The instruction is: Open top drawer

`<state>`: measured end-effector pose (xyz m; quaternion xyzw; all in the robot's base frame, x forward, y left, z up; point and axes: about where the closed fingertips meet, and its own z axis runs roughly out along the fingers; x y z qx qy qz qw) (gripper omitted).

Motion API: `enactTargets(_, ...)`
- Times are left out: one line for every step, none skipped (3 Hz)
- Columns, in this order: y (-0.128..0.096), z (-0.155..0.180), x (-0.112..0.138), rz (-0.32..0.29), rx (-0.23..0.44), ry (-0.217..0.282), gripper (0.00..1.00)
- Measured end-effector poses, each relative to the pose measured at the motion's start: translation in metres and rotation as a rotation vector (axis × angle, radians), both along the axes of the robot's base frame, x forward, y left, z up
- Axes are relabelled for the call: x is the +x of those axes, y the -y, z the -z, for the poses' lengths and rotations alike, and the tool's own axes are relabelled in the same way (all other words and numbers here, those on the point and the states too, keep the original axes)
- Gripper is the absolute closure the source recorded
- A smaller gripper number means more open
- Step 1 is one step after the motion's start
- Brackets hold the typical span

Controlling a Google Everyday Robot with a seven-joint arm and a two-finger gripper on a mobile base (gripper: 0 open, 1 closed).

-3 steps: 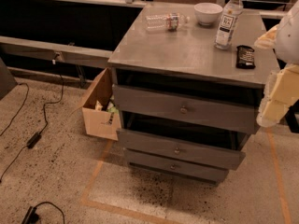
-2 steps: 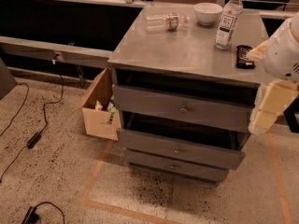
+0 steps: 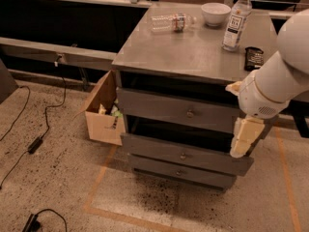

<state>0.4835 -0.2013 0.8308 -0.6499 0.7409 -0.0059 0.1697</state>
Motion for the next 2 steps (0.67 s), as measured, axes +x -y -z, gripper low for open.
enactTargets(-0.005,0.045,0.024,-0.02,0.006,0.005,0.0)
enactTargets(-0.008,0.081,0.05,-0.012,0.028,0.012,0.0)
